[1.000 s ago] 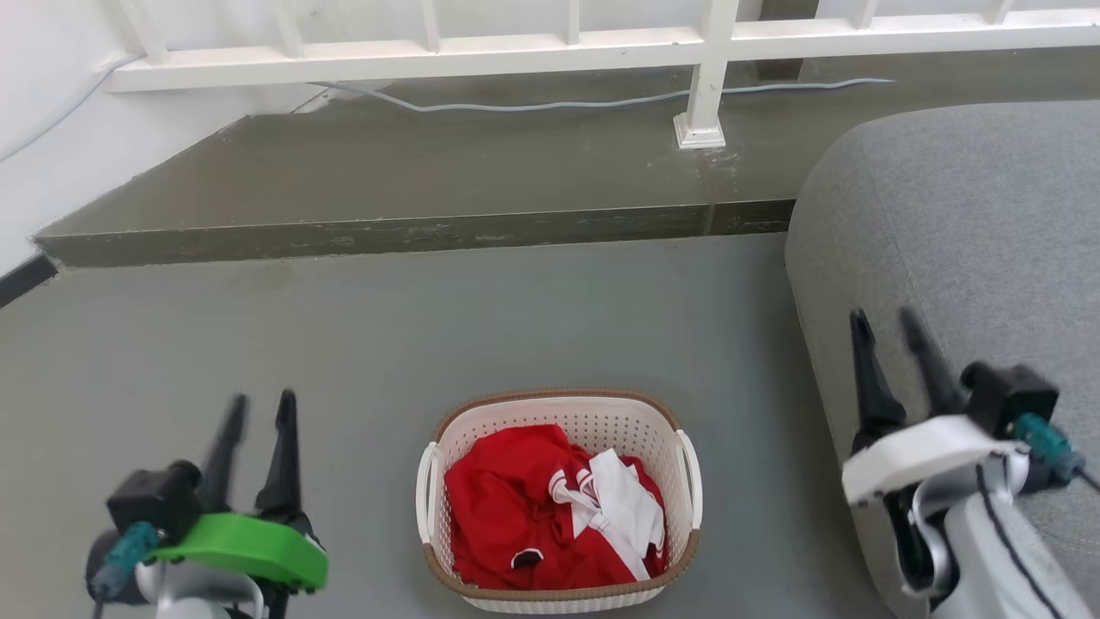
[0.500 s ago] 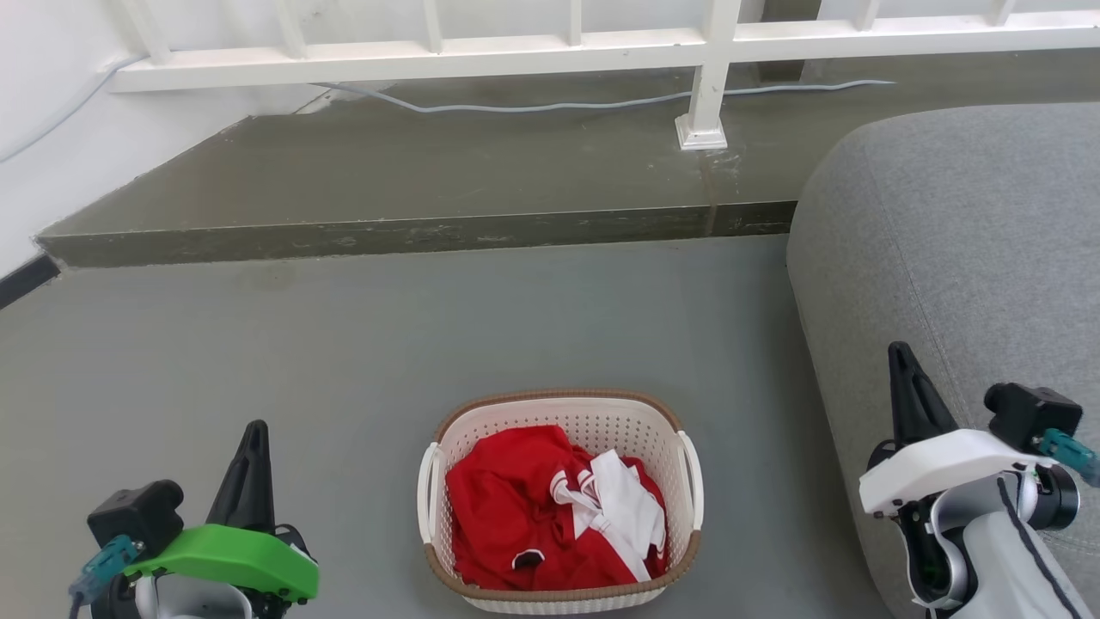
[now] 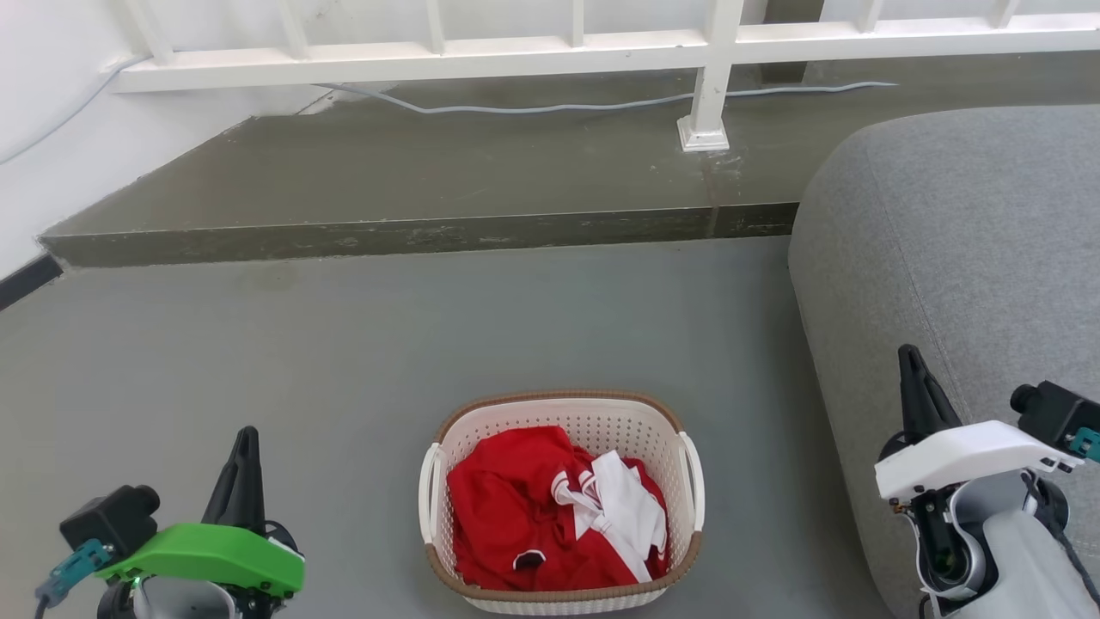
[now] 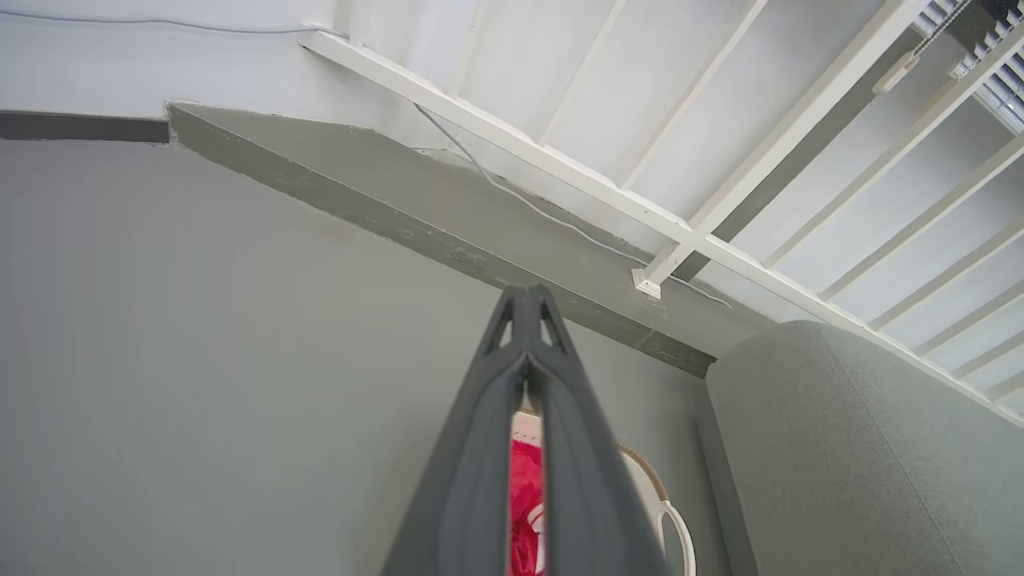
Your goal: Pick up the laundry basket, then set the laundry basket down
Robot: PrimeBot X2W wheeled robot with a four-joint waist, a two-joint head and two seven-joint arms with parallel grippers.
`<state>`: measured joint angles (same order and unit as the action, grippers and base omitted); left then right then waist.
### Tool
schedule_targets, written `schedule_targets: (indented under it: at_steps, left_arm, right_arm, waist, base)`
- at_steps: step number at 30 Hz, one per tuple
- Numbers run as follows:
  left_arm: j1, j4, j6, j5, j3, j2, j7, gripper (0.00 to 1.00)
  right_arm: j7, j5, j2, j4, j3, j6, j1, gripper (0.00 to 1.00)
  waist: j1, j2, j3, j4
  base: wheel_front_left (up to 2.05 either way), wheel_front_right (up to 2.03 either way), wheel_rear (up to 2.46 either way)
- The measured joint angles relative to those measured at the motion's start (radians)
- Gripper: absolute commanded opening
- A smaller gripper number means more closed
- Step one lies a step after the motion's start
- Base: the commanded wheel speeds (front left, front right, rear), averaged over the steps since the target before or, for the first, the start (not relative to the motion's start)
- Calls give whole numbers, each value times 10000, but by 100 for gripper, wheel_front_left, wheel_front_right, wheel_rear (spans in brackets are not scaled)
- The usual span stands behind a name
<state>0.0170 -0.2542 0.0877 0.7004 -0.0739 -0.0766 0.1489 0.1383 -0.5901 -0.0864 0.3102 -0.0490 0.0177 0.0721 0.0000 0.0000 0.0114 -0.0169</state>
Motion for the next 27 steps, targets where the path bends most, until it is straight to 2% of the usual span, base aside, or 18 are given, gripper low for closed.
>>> schedule_targets:
  at_steps: [27]
  left_arm:
    - [45, -82, 94, 2941, 554, 132, -918, 0]
  right_arm:
    - [-903, -3363, 167, -13, 685, 345, 6, 0]
  waist:
    - [0, 0, -31, 55]
  base:
    - [0, 0, 0]
